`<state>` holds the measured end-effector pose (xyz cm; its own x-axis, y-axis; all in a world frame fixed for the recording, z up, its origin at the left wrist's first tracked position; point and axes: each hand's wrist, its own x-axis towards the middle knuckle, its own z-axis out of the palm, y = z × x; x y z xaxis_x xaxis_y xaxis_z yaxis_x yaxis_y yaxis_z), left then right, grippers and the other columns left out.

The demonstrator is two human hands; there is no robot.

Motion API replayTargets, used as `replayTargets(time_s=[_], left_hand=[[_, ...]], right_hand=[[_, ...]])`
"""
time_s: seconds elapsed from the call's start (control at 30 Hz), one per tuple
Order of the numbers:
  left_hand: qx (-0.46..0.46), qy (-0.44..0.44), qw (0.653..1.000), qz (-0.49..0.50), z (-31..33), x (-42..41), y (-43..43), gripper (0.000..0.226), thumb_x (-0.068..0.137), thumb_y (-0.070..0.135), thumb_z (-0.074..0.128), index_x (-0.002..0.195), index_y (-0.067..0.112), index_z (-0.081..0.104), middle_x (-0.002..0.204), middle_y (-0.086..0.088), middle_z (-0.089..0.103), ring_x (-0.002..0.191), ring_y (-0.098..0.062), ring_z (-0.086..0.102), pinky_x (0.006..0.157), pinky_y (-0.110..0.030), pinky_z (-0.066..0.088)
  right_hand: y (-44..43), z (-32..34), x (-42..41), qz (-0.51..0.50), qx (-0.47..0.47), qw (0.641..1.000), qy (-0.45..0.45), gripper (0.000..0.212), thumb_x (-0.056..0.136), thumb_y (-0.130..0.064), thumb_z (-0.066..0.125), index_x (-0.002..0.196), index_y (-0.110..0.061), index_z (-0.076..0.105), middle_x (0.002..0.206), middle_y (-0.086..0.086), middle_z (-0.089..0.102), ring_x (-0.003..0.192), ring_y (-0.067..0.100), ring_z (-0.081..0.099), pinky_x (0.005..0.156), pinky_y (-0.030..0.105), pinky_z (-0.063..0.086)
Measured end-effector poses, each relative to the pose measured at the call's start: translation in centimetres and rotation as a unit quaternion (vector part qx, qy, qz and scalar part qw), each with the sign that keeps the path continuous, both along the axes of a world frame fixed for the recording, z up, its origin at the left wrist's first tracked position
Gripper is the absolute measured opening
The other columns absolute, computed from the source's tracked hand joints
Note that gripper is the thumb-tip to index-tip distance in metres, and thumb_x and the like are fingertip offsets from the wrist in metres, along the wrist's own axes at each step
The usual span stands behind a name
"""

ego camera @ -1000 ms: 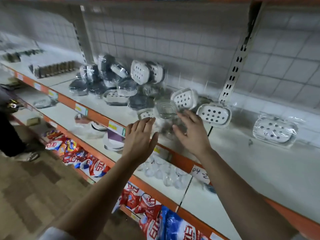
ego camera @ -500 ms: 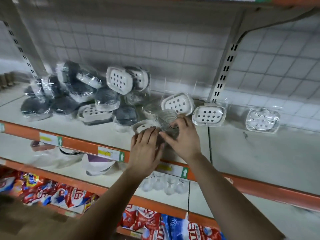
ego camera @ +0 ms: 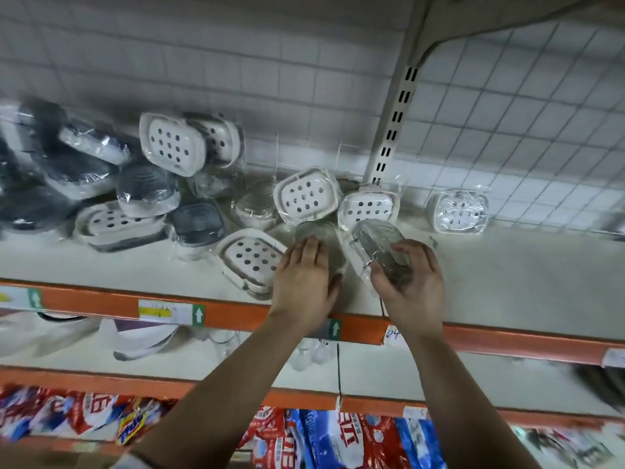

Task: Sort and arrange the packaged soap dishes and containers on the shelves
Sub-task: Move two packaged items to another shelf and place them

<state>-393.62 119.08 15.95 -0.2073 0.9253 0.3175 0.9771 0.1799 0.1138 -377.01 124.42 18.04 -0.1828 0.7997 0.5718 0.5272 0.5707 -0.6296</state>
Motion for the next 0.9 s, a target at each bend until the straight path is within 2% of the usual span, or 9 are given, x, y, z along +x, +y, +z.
replayTargets(time_s=[0.1, 0.2, 0.33, 0.4, 0.5, 0.57, 0.67, 0.77, 0.9], left_hand=[[-0.050, 0.022, 0.997, 0.055, -0.1, 0.4, 1.0, 0.078, 0.094, 0.058, 0.035, 0.148, 0.001, 0.028, 0.153, -0.021, 0.029, 0.141, -0.038, 0.028, 0.115, -0.048, 0.023], [-0.045, 0.032, 0.997, 0.049, -0.2, 0.7, 1.6, 0.079, 0.089, 0.065, 0.041, 0.141, 0.005, 0.035, 0.147, -0.019, 0.038, 0.136, -0.042, 0.035, 0.109, -0.050, 0.029], [-0.002, 0.045, 0.999, 0.020, -0.1, 1.6, 1.8, 0.069, 0.087, 0.064, 0.049, 0.130, 0.011, 0.041, 0.134, -0.013, 0.049, 0.114, -0.030, 0.056, 0.105, -0.044, 0.032], [0.017, 0.039, 0.999, 0.004, -0.2, 2.2, 1.7, 0.059, 0.089, 0.059, 0.048, 0.126, 0.013, 0.044, 0.132, -0.010, 0.050, 0.109, -0.025, 0.058, 0.102, -0.041, 0.032], [0.040, -0.004, 0.999, -0.026, 0.0, 4.2, 1.4, 0.057, 0.091, 0.055, 0.047, 0.130, 0.013, 0.048, 0.134, -0.009, 0.049, 0.114, -0.028, 0.054, 0.099, -0.044, 0.033], [0.060, -0.030, 0.996, -0.054, 0.2, 5.9, 1.2, 0.062, 0.091, 0.050, 0.052, 0.135, 0.007, 0.049, 0.138, -0.013, 0.048, 0.121, -0.034, 0.050, 0.099, -0.047, 0.038], [0.073, -0.041, 0.991, -0.104, 0.6, 9.4, 1.1, 0.067, 0.093, 0.046, 0.054, 0.140, -0.001, 0.045, 0.142, -0.017, 0.044, 0.129, -0.039, 0.042, 0.105, -0.050, 0.038], [0.102, -0.040, 0.982, -0.151, 0.8, 13.5, 0.7, 0.066, 0.093, 0.045, 0.054, 0.135, -0.006, 0.051, 0.137, -0.020, 0.049, 0.125, -0.041, 0.044, 0.107, -0.051, 0.040], [0.151, -0.032, 0.969, -0.191, 1.2, 20.2, 0.4, 0.062, 0.090, 0.041, 0.062, 0.126, -0.010, 0.057, 0.129, -0.024, 0.056, 0.118, -0.037, 0.046, 0.103, -0.051, 0.044]], right_hand=[[0.0, -0.4, 1.7, -0.025, -0.009, 1.000, -0.007, 0.044, 0.074, -0.035, 0.068, 0.109, -0.008, 0.063, 0.112, 0.006, 0.060, 0.101, 0.027, 0.059, 0.082, 0.045, 0.053], [-0.1, -1.0, 3.2, -0.044, -0.021, 0.999, -0.001, 0.045, 0.076, -0.038, 0.068, 0.110, -0.009, 0.062, 0.114, 0.006, 0.059, 0.102, 0.029, 0.058, 0.082, 0.049, 0.053], [-0.6, -1.4, 5.1, -0.064, -0.019, 0.998, 0.002, 0.047, 0.077, -0.044, 0.065, 0.111, -0.011, 0.061, 0.116, 0.005, 0.058, 0.104, 0.027, 0.058, 0.079, 0.047, 0.054], [-0.8, -1.4, 6.1, -0.071, -0.012, 0.997, 0.002, 0.047, 0.077, -0.045, 0.064, 0.111, -0.012, 0.060, 0.117, 0.004, 0.058, 0.104, 0.025, 0.058, 0.077, 0.045, 0.055], [-1.2, -1.3, 8.3, -0.088, -0.007, 0.996, 0.007, 0.045, 0.076, -0.041, 0.066, 0.110, -0.011, 0.062, 0.117, 0.004, 0.059, 0.102, 0.026, 0.059, 0.075, 0.044, 0.056], [-1.4, -1.1, 10.0, -0.095, 0.002, 0.995, 0.015, 0.043, 0.076, -0.037, 0.068, 0.108, -0.009, 0.063, 0.115, 0.005, 0.059, 0.100, 0.027, 0.060, 0.076, 0.044, 0.055], [-1.9, -1.0, 13.6, -0.108, 0.014, 0.994, 0.023, 0.037, 0.078, -0.029, 0.074, 0.106, -0.007, 0.064, 0.114, 0.007, 0.060, 0.099, 0.028, 0.060, 0.078, 0.047, 0.054], [-2.6, -1.1, 18.0, -0.144, 0.020, 0.989, 0.023, 0.034, 0.078, -0.023, 0.079, 0.105, -0.008, 0.065, 0.115, 0.006, 0.061, 0.099, 0.028, 0.061, 0.077, 0.044, 0.054], [-4.1, -0.8, 25.0, -0.181, 0.026, 0.983, 0.025, 0.032, 0.077, -0.022, 0.080, 0.103, -0.008, 0.066, 0.114, 0.005, 0.062, 0.101, 0.027, 0.061, 0.081, 0.033, 0.051]])
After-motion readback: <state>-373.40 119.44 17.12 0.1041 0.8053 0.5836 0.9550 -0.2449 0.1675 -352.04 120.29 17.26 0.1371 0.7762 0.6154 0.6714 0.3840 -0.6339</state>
